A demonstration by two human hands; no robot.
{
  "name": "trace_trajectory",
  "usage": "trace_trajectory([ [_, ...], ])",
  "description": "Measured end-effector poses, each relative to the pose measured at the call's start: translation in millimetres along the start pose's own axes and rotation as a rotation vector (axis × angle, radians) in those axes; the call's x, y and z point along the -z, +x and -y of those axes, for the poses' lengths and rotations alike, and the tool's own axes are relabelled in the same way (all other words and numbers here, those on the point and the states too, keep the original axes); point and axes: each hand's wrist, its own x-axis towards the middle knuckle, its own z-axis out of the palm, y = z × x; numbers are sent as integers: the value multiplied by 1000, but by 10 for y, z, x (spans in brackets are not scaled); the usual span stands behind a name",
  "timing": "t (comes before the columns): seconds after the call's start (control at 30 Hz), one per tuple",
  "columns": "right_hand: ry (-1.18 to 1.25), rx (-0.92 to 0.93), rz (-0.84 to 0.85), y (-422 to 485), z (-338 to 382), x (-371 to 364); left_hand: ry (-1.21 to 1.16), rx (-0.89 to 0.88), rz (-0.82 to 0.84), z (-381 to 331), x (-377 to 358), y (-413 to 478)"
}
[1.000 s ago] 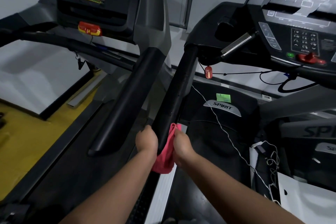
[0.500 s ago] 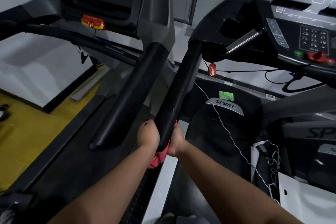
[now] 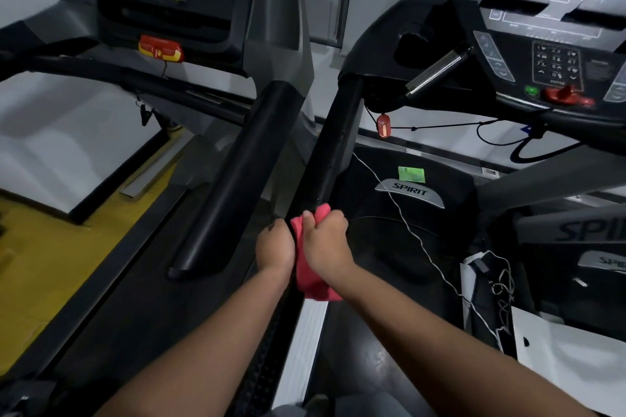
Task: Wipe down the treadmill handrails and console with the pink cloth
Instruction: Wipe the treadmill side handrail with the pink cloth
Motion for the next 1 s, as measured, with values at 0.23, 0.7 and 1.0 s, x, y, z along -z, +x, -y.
trace_trajectory([
  [0.23,352,-262,-18,246,111,27,-14,8,-13,11,2,-2],
  [0.7,420,-318,-147,206,95,-57,11,-5,-16,28,-7,11],
  [1.0,476,-277,-101,-33,-66,-273,140,-35,-11,2,-8,61],
])
